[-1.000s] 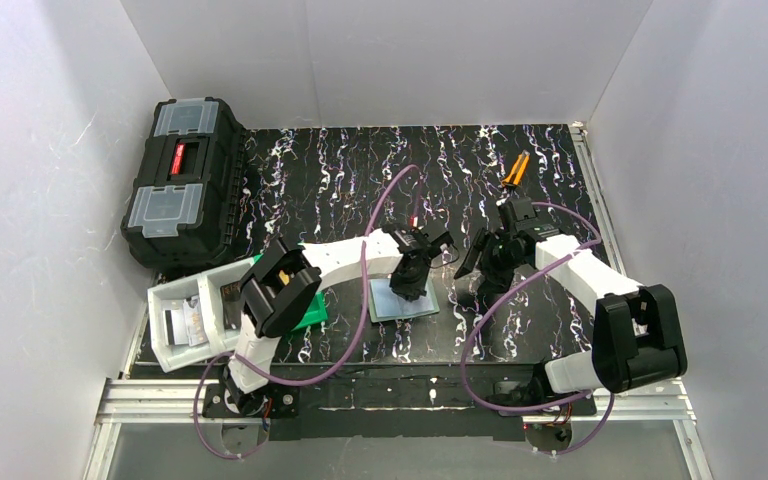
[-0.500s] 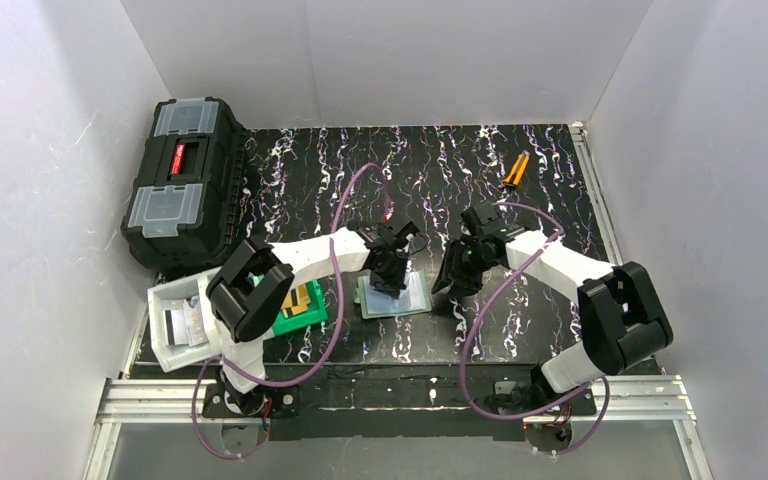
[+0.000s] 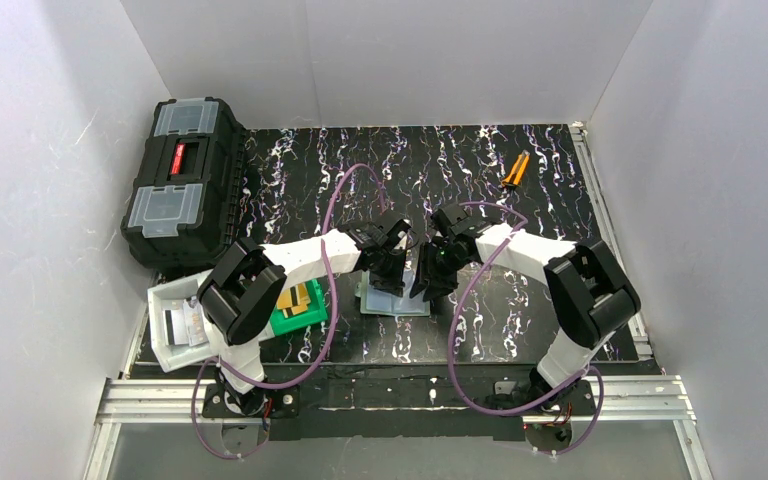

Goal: Take the credit cards out of the card holder
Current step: Remove the credit card from the card holder.

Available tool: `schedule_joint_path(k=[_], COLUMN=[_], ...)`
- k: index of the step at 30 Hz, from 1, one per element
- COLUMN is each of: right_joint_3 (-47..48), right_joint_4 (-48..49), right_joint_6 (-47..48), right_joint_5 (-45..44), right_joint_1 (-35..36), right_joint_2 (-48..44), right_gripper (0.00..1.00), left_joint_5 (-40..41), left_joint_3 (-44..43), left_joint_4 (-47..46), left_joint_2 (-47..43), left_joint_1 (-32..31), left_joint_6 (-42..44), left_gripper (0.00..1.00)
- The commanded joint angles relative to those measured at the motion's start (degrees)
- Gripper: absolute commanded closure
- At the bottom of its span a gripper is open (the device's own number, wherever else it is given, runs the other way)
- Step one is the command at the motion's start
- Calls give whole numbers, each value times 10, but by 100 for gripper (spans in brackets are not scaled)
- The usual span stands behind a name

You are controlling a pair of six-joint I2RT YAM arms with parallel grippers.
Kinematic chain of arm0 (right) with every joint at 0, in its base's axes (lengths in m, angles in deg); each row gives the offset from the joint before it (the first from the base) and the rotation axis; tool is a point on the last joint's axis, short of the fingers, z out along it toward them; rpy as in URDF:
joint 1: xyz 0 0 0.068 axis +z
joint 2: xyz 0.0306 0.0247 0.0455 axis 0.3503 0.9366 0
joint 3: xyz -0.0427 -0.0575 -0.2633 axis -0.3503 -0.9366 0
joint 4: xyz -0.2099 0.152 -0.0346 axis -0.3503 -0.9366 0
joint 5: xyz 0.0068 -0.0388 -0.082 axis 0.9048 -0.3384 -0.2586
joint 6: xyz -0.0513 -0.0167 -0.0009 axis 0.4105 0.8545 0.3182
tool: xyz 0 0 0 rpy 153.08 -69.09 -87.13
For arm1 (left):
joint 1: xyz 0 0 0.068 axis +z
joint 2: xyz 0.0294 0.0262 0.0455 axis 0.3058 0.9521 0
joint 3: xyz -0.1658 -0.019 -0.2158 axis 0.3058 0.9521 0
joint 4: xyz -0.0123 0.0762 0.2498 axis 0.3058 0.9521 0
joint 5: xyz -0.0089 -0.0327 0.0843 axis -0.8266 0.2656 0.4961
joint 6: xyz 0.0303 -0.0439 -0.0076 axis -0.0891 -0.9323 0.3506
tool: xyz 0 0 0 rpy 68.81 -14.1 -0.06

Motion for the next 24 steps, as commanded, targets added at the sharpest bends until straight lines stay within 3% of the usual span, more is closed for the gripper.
schedule_joint_path(k=[1,10,19,22,24], right_joint_3=[22,14,6,8,8], right_joint_4=[22,48,58,50,44], right_joint_6=[-8,-25,-29,-25,-22], right_joint_5=[19,41,48,44,39], right_joint_1=[2,6,7,7,7], right_joint_2=[20,32,36,36,33], right_gripper=[57,68,85,84,74], left_joint_5=[-15,-21,-22,-23,-23], left_joint_3=[8,11,6,7,7], left_joint_4=[-5,-7,-4,-3,-4], left_joint_2=[-33,-30,-29,-29,-30], left_joint_1=[4,6,7,7,7], left_joint_6=[0,-1,0,-1,-2], left_gripper=[100,100,100,100,100])
